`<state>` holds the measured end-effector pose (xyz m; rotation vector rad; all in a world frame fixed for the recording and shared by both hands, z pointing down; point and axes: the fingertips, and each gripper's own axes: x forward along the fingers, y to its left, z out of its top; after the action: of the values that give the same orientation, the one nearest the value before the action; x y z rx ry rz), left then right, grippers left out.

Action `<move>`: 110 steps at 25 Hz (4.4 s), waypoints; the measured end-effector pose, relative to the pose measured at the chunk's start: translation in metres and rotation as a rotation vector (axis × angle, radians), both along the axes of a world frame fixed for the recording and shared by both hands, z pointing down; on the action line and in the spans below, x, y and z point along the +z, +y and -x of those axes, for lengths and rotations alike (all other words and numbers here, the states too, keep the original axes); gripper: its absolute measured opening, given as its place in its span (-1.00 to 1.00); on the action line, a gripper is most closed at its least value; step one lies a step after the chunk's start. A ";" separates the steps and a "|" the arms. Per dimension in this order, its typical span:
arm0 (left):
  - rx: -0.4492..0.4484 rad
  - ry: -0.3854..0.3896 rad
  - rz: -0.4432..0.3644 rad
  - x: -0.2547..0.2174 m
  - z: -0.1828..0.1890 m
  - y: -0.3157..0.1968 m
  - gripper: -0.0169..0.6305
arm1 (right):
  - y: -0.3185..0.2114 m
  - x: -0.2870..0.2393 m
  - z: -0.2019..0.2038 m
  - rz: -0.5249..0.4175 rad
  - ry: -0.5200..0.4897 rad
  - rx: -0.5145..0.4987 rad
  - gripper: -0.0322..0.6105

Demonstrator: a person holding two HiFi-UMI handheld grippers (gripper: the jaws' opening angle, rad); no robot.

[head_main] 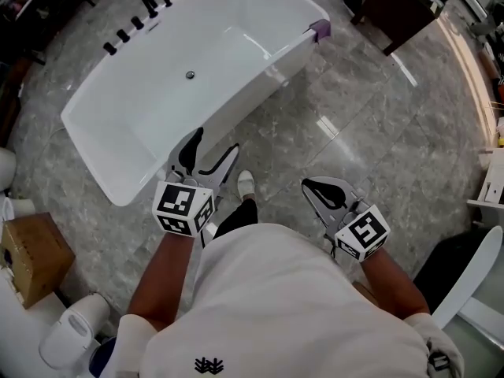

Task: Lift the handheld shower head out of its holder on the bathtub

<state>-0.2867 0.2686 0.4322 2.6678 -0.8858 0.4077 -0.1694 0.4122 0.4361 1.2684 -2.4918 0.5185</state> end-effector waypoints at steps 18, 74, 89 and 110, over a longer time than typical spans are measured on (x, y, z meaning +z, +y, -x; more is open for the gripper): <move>-0.054 -0.010 -0.008 0.008 -0.039 -0.146 0.09 | -0.177 -0.004 -0.018 -0.013 -0.015 -0.115 -0.86; -0.873 -0.214 0.102 0.267 0.013 -0.879 0.09 | -0.634 0.133 -0.151 0.330 -0.041 -0.226 -0.86; -0.953 -0.287 0.139 0.337 0.078 -0.981 0.04 | -0.661 0.182 -0.142 0.443 -0.049 -0.173 -0.86; -0.946 -0.391 0.169 0.361 0.080 -1.004 -0.51 | -0.664 0.197 -0.150 0.472 -0.064 -0.127 -0.86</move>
<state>-0.3670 -0.7359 0.7936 1.7454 -1.9565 0.7053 -0.0198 -0.2516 0.6333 0.9161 -2.2844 1.0502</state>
